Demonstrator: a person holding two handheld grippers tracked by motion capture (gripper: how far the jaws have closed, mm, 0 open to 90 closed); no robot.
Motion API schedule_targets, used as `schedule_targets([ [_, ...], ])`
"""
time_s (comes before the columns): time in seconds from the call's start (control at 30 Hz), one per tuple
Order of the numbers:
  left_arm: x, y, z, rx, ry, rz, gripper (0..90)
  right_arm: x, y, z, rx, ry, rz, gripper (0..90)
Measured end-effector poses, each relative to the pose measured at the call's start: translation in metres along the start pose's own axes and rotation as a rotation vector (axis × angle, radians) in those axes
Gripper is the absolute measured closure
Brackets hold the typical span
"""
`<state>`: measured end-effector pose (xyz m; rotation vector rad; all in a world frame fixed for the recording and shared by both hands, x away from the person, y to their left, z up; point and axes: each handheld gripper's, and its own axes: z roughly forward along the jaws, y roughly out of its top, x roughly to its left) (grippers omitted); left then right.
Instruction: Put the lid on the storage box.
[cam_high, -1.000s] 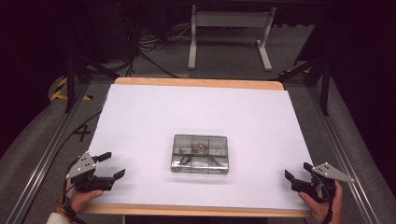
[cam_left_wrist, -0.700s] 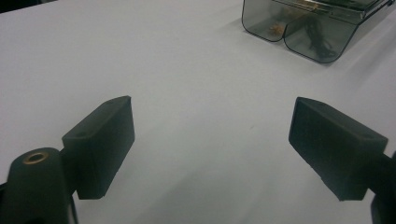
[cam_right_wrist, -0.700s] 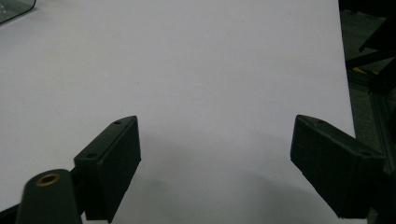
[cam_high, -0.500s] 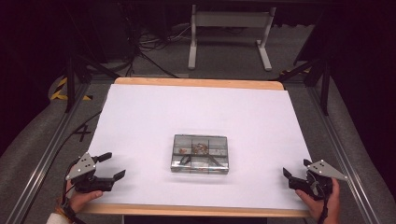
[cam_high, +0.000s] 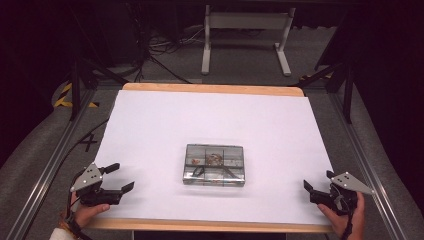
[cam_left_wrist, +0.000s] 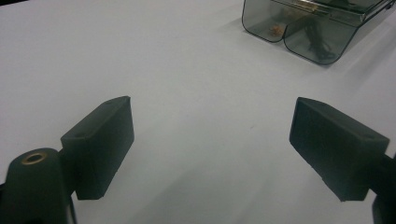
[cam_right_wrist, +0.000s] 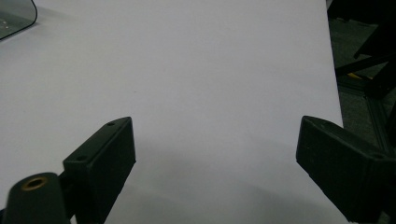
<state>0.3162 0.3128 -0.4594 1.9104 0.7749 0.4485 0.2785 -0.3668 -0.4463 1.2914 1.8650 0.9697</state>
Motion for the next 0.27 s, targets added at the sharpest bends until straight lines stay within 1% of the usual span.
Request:
schedule_targets([
  [0.1, 0.0004, 0.0003, 0.0003, 0.007, -0.002, 0.001, 14.3, 0.0, 0.0, -0.0002, 0.0, -0.002, 0.004, 11.4],
  [0.13, 0.0, 0.0001, 0.0003, 0.006, -0.002, -0.01, 14.3, -0.0001, -0.0001, -0.0003, -0.001, -0.002, 0.004, 11.3],
  [0.27, 0.0017, 0.0004, 0.0009, 0.01, -0.005, -0.02, 12.9, -0.0004, 0.0, -0.0001, 0.002, -0.004, 0.007, 11.3],
])
